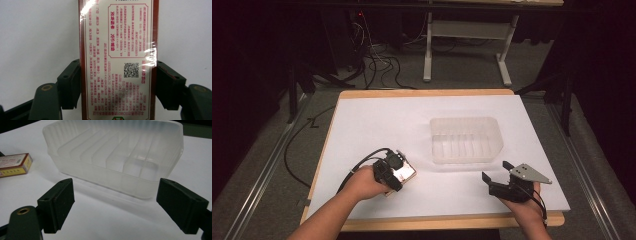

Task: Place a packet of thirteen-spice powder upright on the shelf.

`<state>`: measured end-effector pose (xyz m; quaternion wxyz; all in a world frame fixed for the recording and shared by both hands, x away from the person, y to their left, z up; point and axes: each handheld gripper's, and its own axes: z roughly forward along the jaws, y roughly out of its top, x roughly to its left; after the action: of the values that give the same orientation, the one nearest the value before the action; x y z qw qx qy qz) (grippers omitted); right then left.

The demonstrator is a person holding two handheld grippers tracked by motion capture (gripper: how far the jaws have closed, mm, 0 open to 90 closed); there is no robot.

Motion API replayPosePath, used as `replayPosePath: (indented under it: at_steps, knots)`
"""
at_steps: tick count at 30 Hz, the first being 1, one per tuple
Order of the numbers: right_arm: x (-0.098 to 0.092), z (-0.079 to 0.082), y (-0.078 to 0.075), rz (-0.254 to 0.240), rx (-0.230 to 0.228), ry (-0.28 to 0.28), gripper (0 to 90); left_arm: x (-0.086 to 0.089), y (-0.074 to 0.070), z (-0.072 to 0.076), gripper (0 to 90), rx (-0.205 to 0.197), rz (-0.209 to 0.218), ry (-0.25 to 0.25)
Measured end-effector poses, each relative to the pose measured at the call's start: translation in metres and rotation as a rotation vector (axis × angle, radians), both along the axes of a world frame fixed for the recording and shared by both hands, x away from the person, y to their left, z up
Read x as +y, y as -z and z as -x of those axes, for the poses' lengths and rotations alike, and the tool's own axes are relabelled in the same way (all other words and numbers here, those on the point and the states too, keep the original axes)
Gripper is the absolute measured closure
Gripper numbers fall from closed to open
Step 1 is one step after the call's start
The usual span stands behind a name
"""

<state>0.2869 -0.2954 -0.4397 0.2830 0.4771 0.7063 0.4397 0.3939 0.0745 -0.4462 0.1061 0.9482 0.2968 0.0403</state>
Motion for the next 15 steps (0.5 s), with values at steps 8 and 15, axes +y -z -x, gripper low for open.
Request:
replayPosePath:
  at_steps: [8,15]
  knots:
    - [-0.001,0.0,0.0,-0.001,-0.004,0.001,15.2,0.001,-0.003,0.002,32.5,-0.025,0.01,-0.008]
    - [-0.001,0.0,0.0,-0.001,-0.005,0.002,15.2,0.007,-0.013,0.005,32.5,-0.049,0.076,-0.021]
